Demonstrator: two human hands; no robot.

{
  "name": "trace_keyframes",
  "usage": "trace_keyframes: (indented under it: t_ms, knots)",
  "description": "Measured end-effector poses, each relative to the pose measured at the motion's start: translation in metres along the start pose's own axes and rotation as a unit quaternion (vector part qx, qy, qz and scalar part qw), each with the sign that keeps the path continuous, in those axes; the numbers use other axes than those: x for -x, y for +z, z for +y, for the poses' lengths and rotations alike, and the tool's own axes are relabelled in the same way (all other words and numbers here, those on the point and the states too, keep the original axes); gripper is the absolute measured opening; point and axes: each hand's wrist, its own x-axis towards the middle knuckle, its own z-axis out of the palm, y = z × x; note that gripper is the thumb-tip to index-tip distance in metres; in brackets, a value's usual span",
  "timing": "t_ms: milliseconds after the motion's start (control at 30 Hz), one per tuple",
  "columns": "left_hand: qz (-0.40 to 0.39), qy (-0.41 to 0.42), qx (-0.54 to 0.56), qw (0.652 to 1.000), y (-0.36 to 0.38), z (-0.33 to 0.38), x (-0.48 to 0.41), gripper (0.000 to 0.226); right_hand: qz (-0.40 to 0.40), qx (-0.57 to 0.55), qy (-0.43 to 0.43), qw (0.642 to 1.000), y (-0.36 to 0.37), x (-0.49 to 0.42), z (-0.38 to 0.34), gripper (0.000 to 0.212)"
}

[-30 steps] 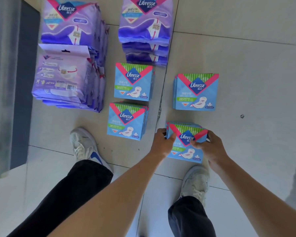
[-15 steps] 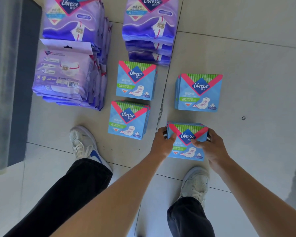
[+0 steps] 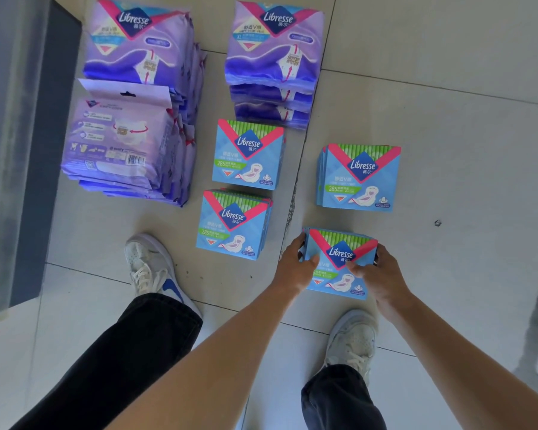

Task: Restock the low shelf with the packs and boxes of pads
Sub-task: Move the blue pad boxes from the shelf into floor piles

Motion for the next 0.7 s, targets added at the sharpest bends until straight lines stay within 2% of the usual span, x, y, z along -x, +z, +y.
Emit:
trace_keyframes:
  t_ms: [167,267,333,467,600,700]
  knots:
    - [-0.004,-0.002,-0.003,1.0,-0.002,0.005,0.003,0.06,0.008,0.014,0.002,1.0,0.001,0.005,-0.005,0.039]
    - [0.013,-0.021,-0.01,1.0,-0.005,0.009,0.01,0.064,0.025,0.031,0.019,0.999,0.001,0.021,-0.015,0.075]
    - [0.022,-0.03,-0.017,0.999,-0.01,0.013,0.02,0.067,0.05,0.048,0.034,0.997,-0.002,0.037,-0.025,0.085]
    - [0.03,-0.028,-0.051,0.998,-0.028,0.035,0.057,0.063,0.078,0.095,0.041,0.992,-0.017,0.076,-0.046,0.07]
    - [0.055,-0.005,-0.1,0.993,-0.056,0.068,0.094,0.042,0.068,0.148,0.034,0.986,-0.029,0.124,-0.082,0.058]
    - [0.061,0.019,-0.095,0.993,-0.084,0.103,0.122,0.029,0.064,0.183,0.006,0.981,-0.032,0.156,-0.117,0.051]
